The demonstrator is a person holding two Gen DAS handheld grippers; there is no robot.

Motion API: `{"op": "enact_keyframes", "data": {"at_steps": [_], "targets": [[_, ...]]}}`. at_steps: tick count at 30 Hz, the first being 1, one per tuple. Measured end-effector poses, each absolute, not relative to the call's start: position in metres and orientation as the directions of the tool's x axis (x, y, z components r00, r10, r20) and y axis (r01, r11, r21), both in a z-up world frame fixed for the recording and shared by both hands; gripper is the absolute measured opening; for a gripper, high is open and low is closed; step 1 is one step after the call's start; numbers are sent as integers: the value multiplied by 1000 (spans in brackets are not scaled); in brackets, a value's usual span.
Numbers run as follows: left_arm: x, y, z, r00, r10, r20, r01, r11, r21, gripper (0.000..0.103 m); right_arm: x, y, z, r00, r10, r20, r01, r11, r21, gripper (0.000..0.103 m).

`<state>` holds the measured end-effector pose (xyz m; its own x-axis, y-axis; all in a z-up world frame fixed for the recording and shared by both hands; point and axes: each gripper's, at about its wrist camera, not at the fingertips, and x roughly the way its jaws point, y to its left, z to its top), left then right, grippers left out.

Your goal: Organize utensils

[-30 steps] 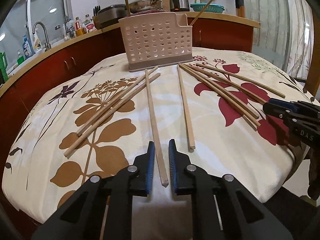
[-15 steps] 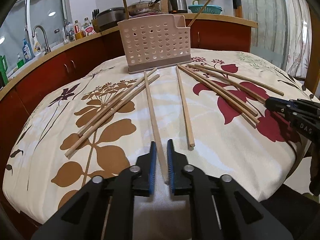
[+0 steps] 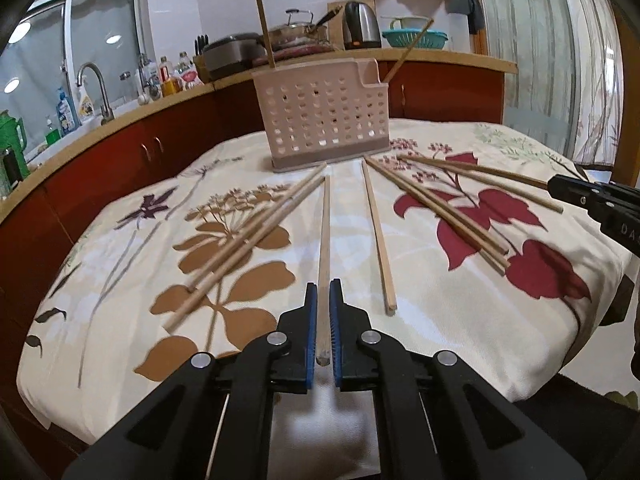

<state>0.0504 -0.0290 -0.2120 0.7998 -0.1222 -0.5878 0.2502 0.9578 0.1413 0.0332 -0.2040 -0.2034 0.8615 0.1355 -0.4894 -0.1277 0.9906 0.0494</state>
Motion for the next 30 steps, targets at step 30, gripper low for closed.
{"op": "enact_keyframes", "data": {"at_steps": [30], "targets": [[25, -2, -92, 931, -141, -336, 176, 981, 77, 7, -5, -200, -104, 939, 157, -307, -148, 988, 52, 6]]}}
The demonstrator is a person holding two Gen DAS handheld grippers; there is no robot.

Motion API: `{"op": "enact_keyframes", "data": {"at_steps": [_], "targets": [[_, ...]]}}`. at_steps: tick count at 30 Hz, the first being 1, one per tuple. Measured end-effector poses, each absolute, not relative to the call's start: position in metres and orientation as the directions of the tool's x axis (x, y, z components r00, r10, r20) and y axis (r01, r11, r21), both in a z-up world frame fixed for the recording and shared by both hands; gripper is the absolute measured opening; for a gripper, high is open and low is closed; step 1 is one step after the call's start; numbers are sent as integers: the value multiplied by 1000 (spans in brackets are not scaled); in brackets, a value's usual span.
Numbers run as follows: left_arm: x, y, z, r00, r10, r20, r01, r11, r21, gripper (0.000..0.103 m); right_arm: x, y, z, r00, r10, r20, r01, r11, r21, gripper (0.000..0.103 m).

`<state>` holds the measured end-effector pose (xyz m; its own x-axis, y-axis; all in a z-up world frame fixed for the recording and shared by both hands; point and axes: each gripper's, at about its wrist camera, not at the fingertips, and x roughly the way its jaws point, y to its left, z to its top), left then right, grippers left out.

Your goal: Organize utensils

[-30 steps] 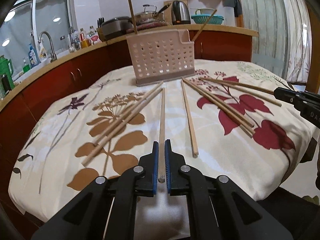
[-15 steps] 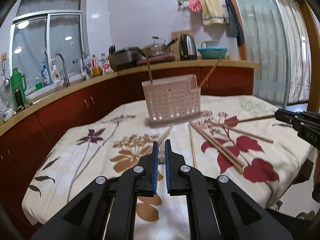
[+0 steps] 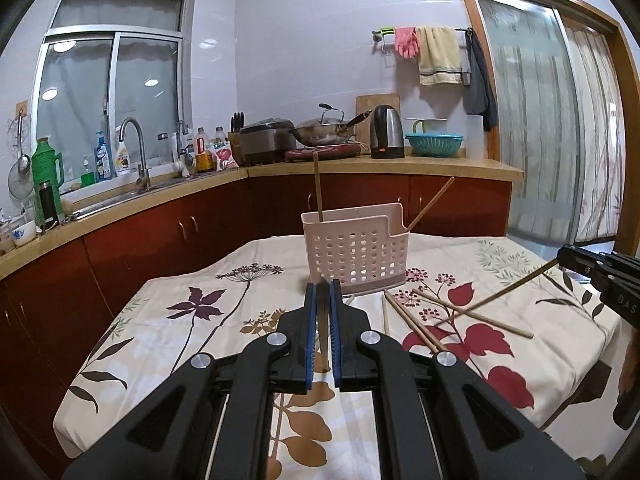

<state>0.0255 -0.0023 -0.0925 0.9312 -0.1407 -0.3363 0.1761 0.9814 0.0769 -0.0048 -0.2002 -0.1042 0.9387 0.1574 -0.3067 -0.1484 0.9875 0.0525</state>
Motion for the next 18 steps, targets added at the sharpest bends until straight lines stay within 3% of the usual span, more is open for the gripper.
{"op": "enact_keyframes", "data": {"at_steps": [18], "targets": [[58, 0, -81, 922, -150, -356, 184, 981, 63, 7, 34, -203, -79, 933, 158, -322, -150, 987, 50, 7]]}}
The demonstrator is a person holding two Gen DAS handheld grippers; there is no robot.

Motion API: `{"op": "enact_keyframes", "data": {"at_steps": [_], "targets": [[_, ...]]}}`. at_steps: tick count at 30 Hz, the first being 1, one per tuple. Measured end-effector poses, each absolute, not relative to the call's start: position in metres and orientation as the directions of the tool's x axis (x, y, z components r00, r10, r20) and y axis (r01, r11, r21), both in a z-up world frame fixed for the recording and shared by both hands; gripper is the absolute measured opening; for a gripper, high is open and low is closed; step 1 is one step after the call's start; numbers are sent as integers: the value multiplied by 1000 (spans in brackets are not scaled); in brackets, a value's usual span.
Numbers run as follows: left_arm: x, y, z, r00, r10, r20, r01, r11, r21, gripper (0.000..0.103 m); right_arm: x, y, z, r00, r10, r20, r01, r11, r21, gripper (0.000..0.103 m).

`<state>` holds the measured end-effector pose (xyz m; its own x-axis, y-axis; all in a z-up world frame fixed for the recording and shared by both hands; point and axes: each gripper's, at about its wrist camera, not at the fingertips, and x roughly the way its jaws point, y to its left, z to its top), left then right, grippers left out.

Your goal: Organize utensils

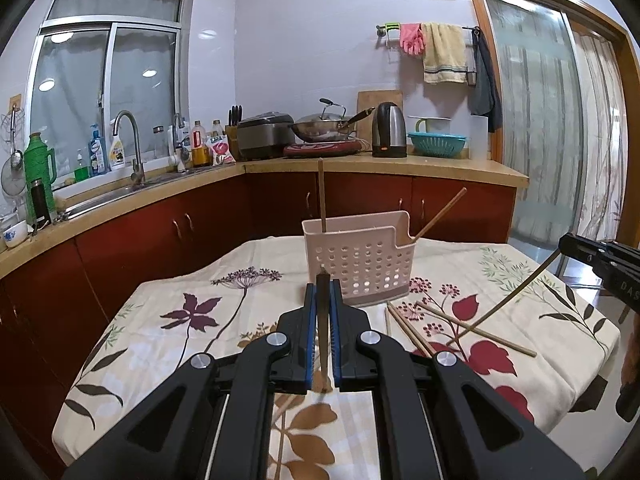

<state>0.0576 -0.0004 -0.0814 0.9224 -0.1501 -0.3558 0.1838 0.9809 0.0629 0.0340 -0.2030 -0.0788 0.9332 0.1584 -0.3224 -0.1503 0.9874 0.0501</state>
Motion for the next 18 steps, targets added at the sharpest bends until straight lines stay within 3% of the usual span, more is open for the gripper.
{"op": "enact_keyframes", "data": {"at_steps": [18], "targets": [[91, -1, -68, 937, -174, -302, 197, 979, 49, 7, 74, -199, -71, 947, 190, -259, -177, 981, 74, 7]]}}
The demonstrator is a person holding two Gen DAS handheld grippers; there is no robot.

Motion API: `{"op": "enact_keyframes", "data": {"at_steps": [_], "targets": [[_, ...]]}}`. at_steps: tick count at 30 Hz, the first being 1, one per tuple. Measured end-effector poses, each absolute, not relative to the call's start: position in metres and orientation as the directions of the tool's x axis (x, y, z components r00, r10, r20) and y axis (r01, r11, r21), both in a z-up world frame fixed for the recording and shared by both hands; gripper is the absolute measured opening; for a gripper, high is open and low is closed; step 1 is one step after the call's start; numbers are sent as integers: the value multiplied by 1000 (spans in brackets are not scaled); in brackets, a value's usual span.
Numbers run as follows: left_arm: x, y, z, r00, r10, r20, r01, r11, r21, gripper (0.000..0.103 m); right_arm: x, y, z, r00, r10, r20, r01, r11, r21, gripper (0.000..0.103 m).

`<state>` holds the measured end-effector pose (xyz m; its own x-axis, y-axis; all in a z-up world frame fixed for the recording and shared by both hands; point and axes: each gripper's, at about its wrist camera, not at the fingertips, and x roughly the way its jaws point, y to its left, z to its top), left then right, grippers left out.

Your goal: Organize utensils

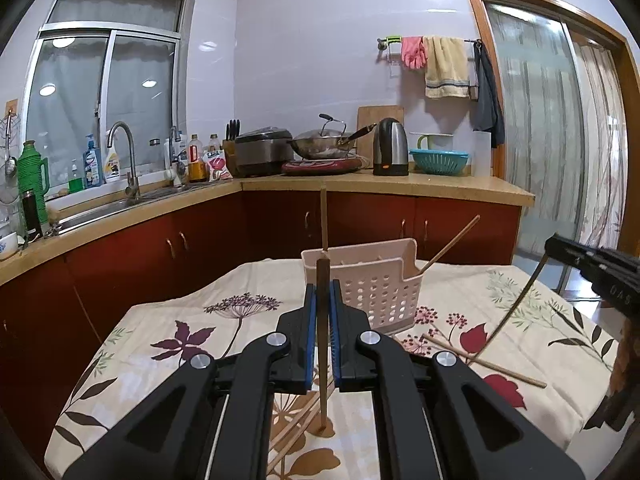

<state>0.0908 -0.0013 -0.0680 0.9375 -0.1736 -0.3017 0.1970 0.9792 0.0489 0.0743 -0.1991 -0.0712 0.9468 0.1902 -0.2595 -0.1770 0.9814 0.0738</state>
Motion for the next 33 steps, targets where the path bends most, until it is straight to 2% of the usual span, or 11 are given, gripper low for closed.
{"op": "enact_keyframes", "data": {"at_steps": [7, 14, 24, 33], "targets": [[100, -5, -44, 937, -235, -260, 243, 970, -2, 7, 77, -201, -58, 952, 210, -224, -194, 977, 91, 7], [109, -14, -16, 945, -272, -183, 276, 961, -1, 7, 86, -202, -29, 966, 221, -136, -212, 974, 82, 7], [129, -27, 21, 960, -277, -40, 278, 960, 32, 7, 117, -207, 12, 973, 229, 15, -230, 972, 59, 7], [169, -38, 34, 968, -248, 45, 245, 968, 59, 7, 163, -209, 20, 967, 246, 67, -250, 966, 61, 7]]}}
